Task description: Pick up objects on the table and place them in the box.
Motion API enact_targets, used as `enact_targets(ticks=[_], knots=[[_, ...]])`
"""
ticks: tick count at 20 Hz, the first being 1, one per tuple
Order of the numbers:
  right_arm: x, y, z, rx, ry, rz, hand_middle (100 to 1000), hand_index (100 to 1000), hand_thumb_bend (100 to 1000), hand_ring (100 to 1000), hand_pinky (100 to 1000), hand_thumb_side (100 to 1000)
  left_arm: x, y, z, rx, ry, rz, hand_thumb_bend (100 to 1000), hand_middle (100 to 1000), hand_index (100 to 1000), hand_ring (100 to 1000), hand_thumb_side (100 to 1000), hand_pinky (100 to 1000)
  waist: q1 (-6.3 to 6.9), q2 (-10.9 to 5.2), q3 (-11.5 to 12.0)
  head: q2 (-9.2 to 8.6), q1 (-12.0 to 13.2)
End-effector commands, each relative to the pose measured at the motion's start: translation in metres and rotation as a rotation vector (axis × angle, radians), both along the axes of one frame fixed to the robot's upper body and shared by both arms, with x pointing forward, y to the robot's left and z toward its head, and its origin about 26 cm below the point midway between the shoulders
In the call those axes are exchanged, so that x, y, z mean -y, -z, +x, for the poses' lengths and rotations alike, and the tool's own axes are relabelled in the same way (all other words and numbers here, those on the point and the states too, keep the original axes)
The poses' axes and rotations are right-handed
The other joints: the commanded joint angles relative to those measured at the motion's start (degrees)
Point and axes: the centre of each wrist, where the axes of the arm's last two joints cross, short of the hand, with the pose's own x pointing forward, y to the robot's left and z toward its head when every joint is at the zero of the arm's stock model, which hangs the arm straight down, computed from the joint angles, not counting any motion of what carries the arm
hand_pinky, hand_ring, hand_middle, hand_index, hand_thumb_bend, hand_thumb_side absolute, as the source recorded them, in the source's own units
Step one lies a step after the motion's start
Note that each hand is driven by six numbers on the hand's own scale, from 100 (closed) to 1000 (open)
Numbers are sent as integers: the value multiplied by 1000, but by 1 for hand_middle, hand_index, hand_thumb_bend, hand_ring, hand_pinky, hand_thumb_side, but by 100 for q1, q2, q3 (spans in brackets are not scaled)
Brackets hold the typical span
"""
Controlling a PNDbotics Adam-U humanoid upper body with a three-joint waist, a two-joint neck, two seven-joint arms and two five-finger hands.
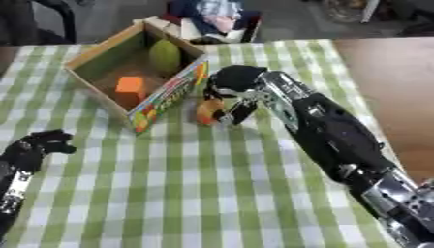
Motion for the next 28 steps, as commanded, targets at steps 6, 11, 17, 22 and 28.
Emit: enact_targets(ticks=[6,11,17,22,28], knots=[[-28,-67,-3,147,-37,158,434,476,100,668,705,121,-3,-6,0,20,3,9,100,711,828,682,898,854,10,-107,44,-98,-56],[-50,-88,-2,186,-15,228,430,476,100,655,694,109,1,-9,2,28,24,7,100,711,829,681,895,854,2,-101,229,-154,-161],[-80,-81,2,192,36,276,451,508,100,656,689,106,7,-11,3,29,60,6,100,711,829,681,894,853,15,-102,481,-206,-323],[-96,-64,4,198,92,256,776,994,232,770,759,325,10,-10,4,26,77,5,100,711,829,680,895,854,23,-101,599,-216,-409],[-96,-74,-1,365,154,258,964,1000,513,840,803,509,9,-9,3,23,72,4,100,710,829,680,896,853,14,-99,573,-231,-375]])
